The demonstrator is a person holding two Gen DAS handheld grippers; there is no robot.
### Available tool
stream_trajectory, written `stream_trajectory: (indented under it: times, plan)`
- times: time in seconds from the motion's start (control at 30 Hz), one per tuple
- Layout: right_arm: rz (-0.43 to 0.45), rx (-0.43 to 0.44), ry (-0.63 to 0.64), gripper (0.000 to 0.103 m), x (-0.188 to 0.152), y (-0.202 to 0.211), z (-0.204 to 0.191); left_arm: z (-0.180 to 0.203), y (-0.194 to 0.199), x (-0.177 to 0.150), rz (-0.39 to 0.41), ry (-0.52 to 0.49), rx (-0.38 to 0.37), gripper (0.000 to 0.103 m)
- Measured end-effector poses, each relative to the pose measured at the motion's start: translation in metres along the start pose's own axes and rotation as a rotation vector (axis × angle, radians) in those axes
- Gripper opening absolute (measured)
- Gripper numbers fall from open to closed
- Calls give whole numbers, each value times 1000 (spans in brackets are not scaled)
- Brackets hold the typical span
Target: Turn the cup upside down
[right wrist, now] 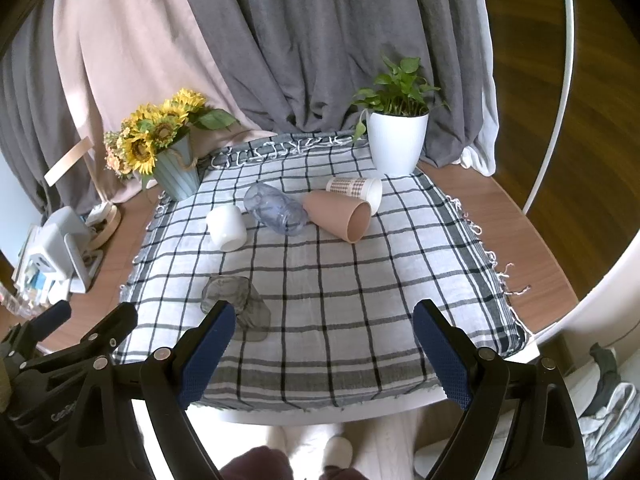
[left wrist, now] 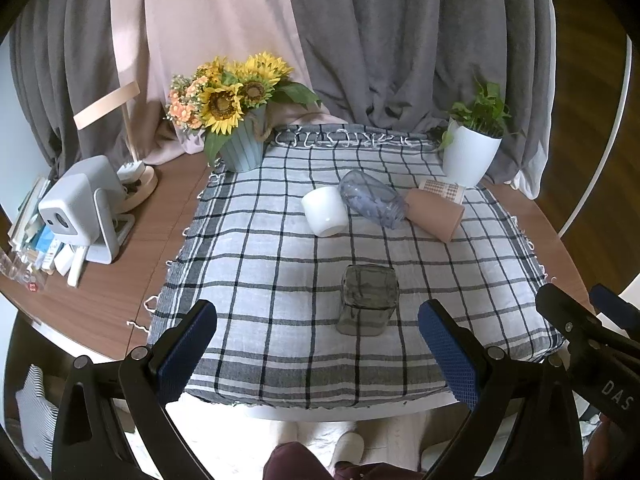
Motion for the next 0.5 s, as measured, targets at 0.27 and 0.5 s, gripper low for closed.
stream_trajectory:
  times: [0.27,0.5]
  plan:
    - [0,-1,0,90,0,0,0,0,0,0,0,0,-1,103]
    - [-4,-2,1,90,0,-1,1,2,0,0,-1,2,0,103]
Point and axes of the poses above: each gripper's, at about its wrist camera, not at the fingertips, and y roughly against the way its jaws point, z to its right, x to its top, the point moved 9 cm from there along -y, roughly the way its jaws point, and after that the axes turned 13 degrees about -x, right-handed, at the moved point
